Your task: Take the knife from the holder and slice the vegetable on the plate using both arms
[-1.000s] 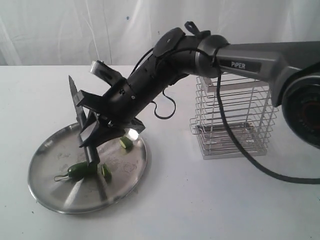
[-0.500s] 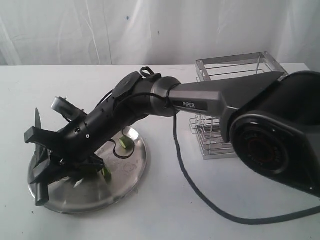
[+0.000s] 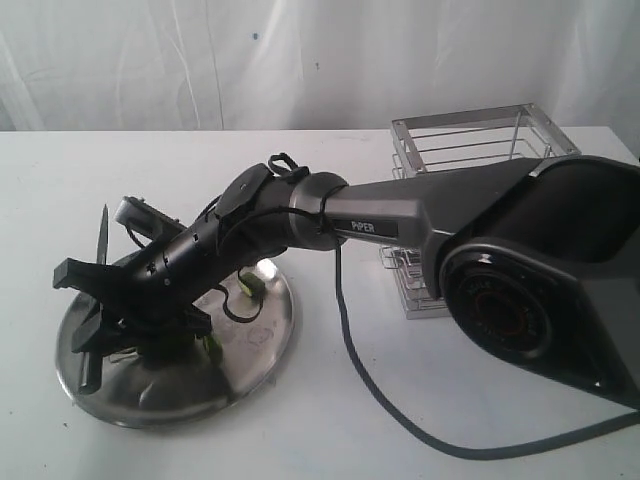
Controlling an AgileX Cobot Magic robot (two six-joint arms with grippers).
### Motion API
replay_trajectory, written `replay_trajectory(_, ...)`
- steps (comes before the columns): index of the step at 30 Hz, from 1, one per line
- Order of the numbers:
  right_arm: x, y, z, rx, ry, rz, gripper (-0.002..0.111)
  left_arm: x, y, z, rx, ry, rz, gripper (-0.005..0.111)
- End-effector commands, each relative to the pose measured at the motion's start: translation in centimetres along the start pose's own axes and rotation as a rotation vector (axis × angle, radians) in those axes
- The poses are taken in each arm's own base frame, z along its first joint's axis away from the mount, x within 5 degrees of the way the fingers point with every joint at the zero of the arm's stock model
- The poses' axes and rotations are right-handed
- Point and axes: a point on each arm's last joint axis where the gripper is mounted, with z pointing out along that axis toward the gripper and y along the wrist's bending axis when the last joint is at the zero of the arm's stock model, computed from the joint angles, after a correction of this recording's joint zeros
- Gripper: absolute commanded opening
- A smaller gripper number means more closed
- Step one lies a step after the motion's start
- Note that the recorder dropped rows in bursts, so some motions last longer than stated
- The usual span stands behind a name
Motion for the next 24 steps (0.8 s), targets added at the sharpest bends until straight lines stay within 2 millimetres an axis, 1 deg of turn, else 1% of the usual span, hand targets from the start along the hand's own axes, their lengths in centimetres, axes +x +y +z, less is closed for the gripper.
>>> replay_trajectory(1,0.06,-0.16,-0.01,0.062,0.003,-0.012,0.0,0.11,-0.03,-0.07,0.003,-0.001,0.02,0.0)
replay_trajectory(4,0.02,-0.51,-0.04,0.1,-0.002,0.005,0.0,0.11,-0.03,-0.07,0.003,-0.001,0.02,0.0)
replay_trajectory(14,-0.49,-0.63,-0.07,0.114,-0.058,-0.003,0.0,0.11,-0.03,-0.07,0.003,-0.001,0.02,0.0)
replay_trajectory(24,-0.53,-0.64,-0.07,0.117,-0.06,-0.042,0.0,0.09,-0.15,-0.08,0.017,-0.003,0.017,0.0)
